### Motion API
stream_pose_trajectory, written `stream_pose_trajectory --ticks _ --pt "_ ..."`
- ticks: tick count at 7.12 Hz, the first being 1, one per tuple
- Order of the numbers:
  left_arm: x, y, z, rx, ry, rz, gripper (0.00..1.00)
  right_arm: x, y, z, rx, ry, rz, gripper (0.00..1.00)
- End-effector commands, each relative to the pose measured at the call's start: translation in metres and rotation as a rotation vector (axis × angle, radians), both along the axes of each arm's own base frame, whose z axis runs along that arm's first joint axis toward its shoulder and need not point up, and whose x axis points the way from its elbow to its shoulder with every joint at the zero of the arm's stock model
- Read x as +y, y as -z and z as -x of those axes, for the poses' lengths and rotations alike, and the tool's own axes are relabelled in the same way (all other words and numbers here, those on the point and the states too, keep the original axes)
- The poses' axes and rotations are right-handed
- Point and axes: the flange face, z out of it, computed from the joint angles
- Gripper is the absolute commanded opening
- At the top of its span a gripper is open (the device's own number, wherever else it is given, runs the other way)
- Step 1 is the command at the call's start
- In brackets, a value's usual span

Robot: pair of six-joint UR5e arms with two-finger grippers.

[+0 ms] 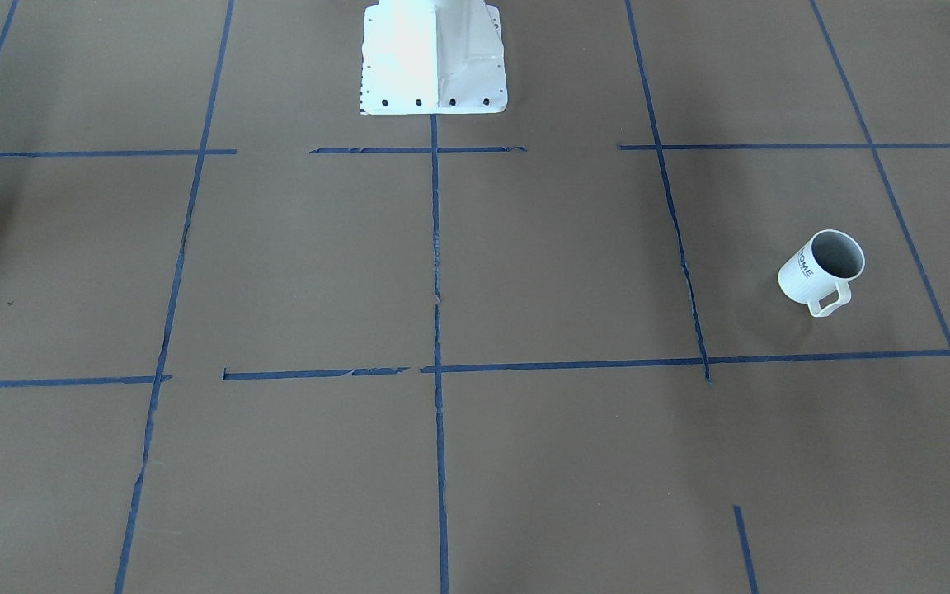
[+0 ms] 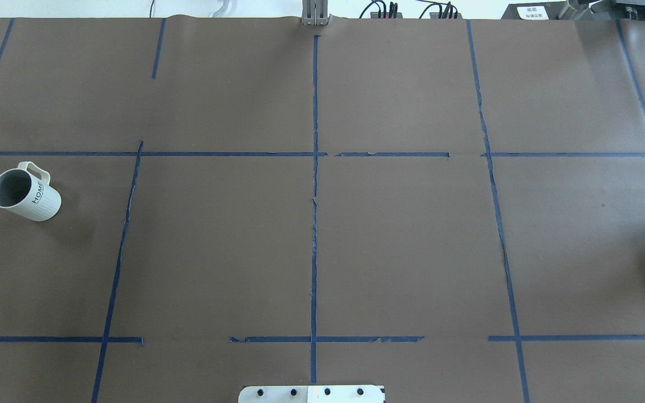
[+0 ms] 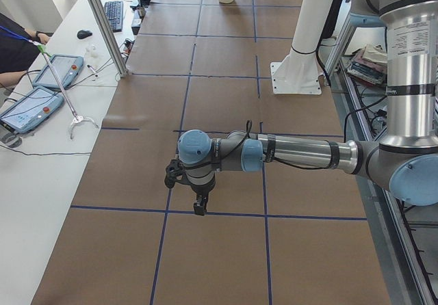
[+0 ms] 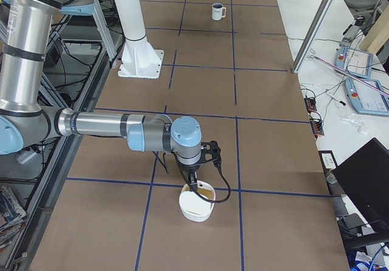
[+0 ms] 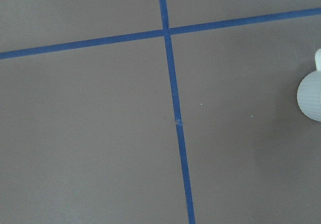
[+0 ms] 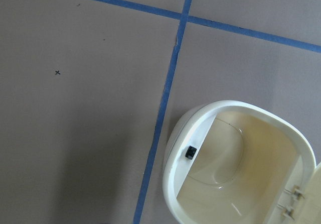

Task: Left arm hands cup to right arm to dump lemon

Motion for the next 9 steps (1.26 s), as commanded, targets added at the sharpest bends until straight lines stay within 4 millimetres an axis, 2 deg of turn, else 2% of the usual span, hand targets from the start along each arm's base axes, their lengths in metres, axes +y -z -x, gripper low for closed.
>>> stream_pose_trajectory --ticks 1,3,4,5,6,7,8,9 --pt "-0.001 0.003 -0.001 0.002 -0.001 -0.004 1.0 0.0 0.001 0.0 0.0 0.0 -0.003 1.0" --pt "-0.005 0.007 0.0 -0.015 -0.006 -0.022 1.0 -0.005 0.015 0.0 0.002 -0.001 -0.032 1.0" --pt "-0.013 0.034 -0.001 -0.015 -0.007 -0.079 1.0 -0.009 0.021 0.0 0.005 0.0 -0.094 1.0" --pt "-0.043 0.06 -0.001 -0.024 -0.003 -0.166 1.0 -0.009 0.023 0.0 0.008 -0.004 -0.151 1.0" --pt "-0.057 0.081 0.0 -0.022 0.001 -0.247 1.0 -0.009 0.025 0.0 0.005 -0.007 -0.153 1.0" --pt "-0.064 0.092 0.0 -0.019 0.003 -0.316 1.0 -0.01 0.028 0.001 -0.01 -0.028 -0.136 1.0" --pt "-0.062 0.09 0.0 -0.014 0.003 -0.327 1.0 -0.01 0.031 0.003 -0.032 -0.029 -0.136 1.0" --pt "-0.05 0.088 0.001 -0.016 0.005 -0.324 1.0 -0.011 0.032 0.003 -0.032 -0.03 -0.158 1.0"
